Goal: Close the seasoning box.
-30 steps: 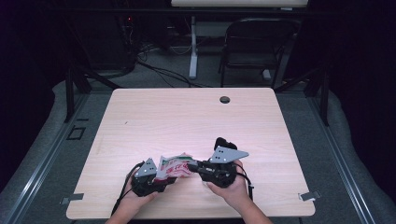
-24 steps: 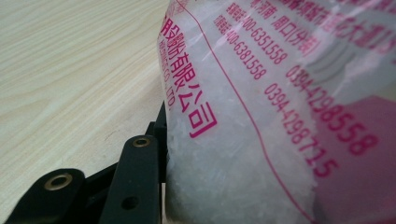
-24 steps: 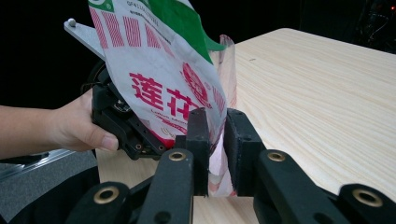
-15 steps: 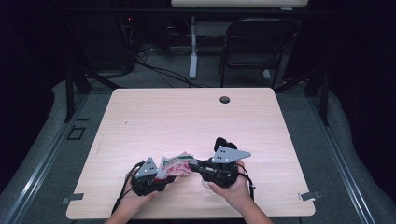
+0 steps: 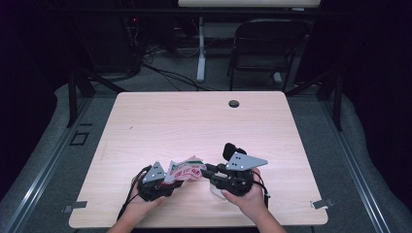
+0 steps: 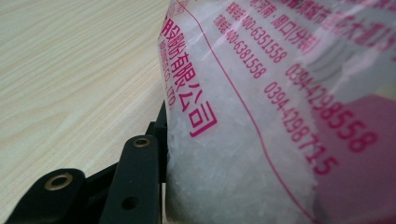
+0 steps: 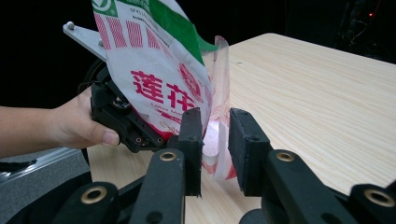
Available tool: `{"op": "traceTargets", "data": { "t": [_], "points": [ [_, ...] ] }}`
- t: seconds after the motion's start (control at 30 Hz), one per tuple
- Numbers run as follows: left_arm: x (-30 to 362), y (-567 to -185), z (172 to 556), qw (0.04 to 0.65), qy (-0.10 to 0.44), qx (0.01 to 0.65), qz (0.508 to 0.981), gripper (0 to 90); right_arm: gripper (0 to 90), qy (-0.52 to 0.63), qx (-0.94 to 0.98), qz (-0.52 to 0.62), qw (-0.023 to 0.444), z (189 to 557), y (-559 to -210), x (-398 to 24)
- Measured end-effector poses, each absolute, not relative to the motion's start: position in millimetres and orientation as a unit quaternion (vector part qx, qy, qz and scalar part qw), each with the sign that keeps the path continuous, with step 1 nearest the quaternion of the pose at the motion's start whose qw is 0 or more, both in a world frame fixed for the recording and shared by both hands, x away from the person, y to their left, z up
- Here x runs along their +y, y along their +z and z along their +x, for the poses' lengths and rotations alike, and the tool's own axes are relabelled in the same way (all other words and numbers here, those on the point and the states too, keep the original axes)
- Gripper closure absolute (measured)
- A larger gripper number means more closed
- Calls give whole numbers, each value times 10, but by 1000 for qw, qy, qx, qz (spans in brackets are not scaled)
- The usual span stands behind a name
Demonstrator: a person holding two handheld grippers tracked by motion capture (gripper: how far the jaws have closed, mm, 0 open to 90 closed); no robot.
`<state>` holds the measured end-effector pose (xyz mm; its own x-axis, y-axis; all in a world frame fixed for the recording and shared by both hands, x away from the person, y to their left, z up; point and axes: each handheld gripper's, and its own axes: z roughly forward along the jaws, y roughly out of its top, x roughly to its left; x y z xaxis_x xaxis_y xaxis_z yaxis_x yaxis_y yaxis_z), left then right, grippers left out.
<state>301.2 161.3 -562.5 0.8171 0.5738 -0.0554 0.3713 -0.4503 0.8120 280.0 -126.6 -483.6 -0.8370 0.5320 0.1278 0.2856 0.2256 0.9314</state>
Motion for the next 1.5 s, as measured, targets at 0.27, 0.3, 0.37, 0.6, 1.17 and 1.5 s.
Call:
{"op": "traceTargets", "data": {
  "t": [0.27,0.3,0.37,0.6,1.17,1.5],
  "points": [
    [1603,-5624,3047,438,124,276,847,623,717,570,769,265,117,2770,-4788,-1337],
    [1602,-5624,3046,436,128,275,847,623,715,571,767,267,117,2759,-4776,-1349],
    [1598,-5619,3047,434,133,272,848,623,713,577,763,267,117,2733,-4747,-1364],
    [1551,-5606,3025,419,165,260,855,623,721,587,756,263,122,2692,-4677,-1370],
    [1481,-5571,2984,399,217,244,857,624,861,583,759,262,124,2668,-4659,-1385],
    [1431,-5539,3007,392,238,240,856,624,877,578,760,267,126,2630,-4675,-1427]
  ]
}}
